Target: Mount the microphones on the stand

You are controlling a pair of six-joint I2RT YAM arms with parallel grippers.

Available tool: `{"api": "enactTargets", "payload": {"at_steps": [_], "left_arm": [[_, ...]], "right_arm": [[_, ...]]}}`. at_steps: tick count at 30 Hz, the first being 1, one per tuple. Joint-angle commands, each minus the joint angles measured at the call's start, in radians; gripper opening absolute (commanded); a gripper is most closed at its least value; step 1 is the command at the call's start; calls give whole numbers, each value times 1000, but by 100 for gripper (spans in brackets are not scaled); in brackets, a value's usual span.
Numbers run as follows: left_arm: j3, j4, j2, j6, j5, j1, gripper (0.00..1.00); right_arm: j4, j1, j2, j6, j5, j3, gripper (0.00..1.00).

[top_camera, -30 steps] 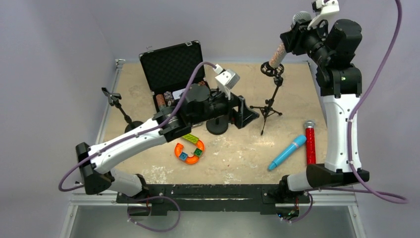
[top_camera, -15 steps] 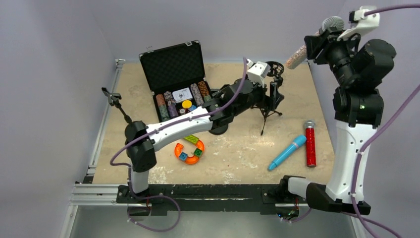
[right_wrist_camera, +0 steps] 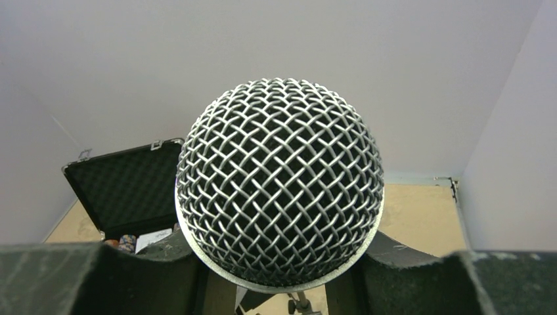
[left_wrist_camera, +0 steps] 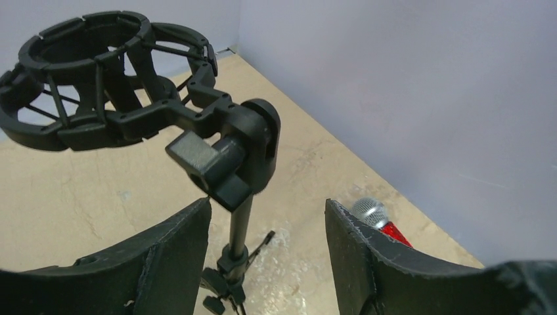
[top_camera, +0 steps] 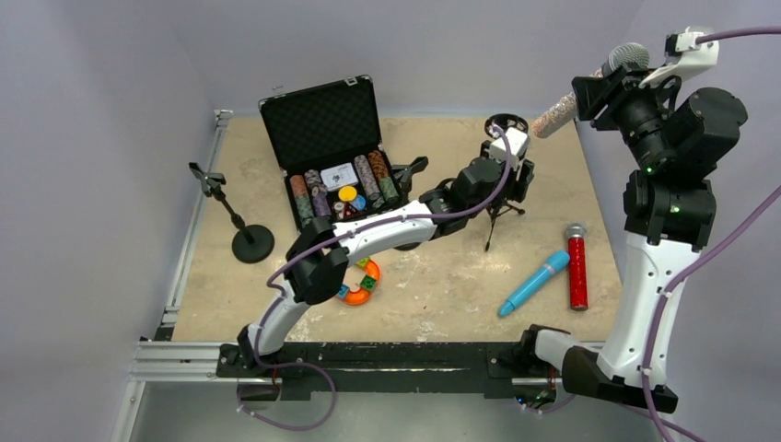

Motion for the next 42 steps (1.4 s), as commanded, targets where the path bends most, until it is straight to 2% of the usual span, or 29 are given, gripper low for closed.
{"api": "enactTargets", "payload": {"at_steps": [1, 3, 7, 9, 12, 13, 19, 22, 26, 28, 30, 34, 37, 42], "left_arm": [[136, 92, 67, 121, -77, -4, 67], [167, 116, 102, 151, -75, -4, 66], [222, 119, 152, 172, -84, -1, 49], [230, 124, 161, 174, -75, 4, 34], [208, 136, 138, 201, -15, 10, 4], [175, 152, 114, 217, 13, 10, 0], [-271, 336, -226, 268, 262, 10, 0], [-519, 356, -432, 276, 488, 12, 0], [-802, 315, -686, 301, 813, 30, 0], [-958, 281, -814, 315, 920, 47, 0], [-1071, 239, -914, 347, 968, 64, 0], [-1220, 202, -1026, 428, 1055, 108, 0], [-1273, 189, -1058, 466, 1046, 122, 0], [-1349, 282, -1057, 467, 987, 139, 0]], "right_arm": [[70, -19, -36, 35, -58, -3, 0], [72, -25, -43, 39, -69, -9, 0], [74, -29, -55, 39, -76, -15, 0], [74, -32, -59, 35, -74, -18, 0], [74, -35, -68, 24, -70, -27, 0], [74, -37, -73, 17, -67, -29, 0], [56, -40, -108, -46, -81, -26, 0], [11, -40, -106, -100, -171, -5, 0], [-49, -38, -93, -190, -455, -1, 0], [-72, -26, -86, -241, -625, -8, 0], [-95, 10, -81, -267, -729, -16, 0], [-138, 136, -60, -281, -811, -20, 0], [-101, 230, -39, -213, -901, -44, 0], [-3, 326, -69, -139, -913, -206, 0]]}}
